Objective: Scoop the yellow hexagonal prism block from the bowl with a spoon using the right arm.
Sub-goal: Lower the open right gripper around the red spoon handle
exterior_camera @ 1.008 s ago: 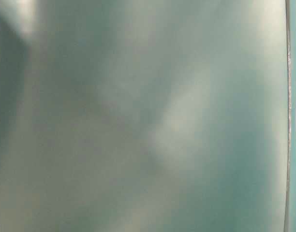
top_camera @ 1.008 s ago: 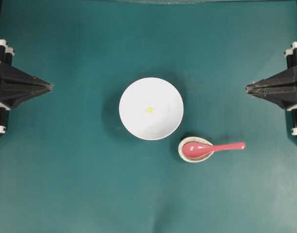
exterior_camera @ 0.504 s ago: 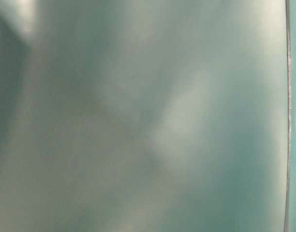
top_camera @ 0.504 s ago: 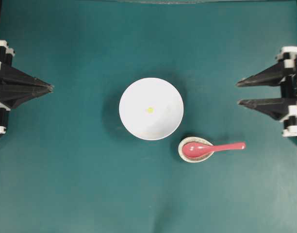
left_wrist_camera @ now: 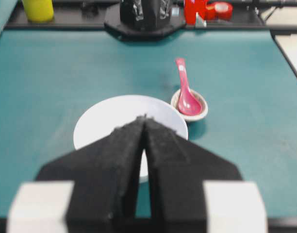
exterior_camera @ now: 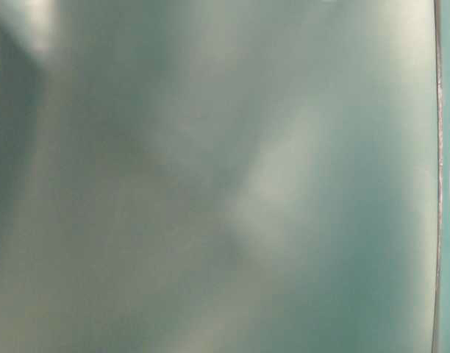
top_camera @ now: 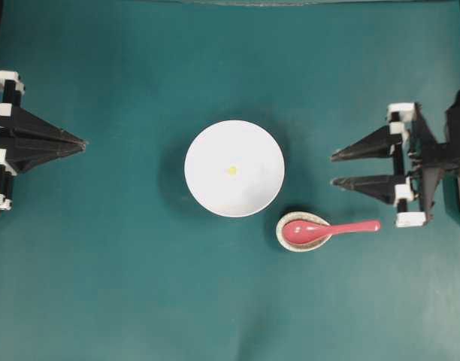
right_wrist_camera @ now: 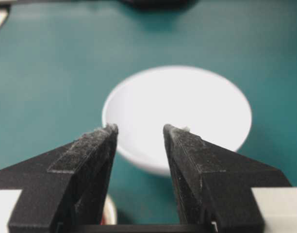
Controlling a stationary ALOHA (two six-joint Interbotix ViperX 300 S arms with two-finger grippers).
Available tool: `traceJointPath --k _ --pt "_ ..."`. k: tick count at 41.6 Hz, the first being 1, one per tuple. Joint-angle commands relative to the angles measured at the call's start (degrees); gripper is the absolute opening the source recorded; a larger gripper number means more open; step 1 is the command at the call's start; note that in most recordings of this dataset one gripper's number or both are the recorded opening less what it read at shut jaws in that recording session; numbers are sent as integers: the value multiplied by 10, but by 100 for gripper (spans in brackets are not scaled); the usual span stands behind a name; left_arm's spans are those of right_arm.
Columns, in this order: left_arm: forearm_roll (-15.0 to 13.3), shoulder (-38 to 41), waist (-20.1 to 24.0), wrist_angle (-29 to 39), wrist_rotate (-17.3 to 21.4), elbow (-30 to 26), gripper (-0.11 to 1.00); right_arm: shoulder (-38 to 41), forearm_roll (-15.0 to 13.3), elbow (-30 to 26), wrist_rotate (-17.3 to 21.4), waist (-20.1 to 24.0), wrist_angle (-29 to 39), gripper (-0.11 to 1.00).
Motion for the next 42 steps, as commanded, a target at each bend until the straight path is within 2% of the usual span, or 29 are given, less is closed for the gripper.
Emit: traceJointPath --k 1,8,16,29,35,42 --pt "1 -5 0 -1 0 -11 1 29 11 4 1 8 -40 49" --pt "1 -14 0 -1 0 -12 1 77 42 32 1 35 -112 49" --pt "1 -13 0 -3 0 -12 1 134 108 51 1 101 -181 49" --pt "1 -12 -1 -6 0 -11 1 221 207 47 2 208 -225 49" --pt "1 -11 0 -6 0 -11 1 239 229 46 11 239 -235 49" --pt "1 -11 0 -6 0 -11 1 263 229 47 26 249 -235 49"
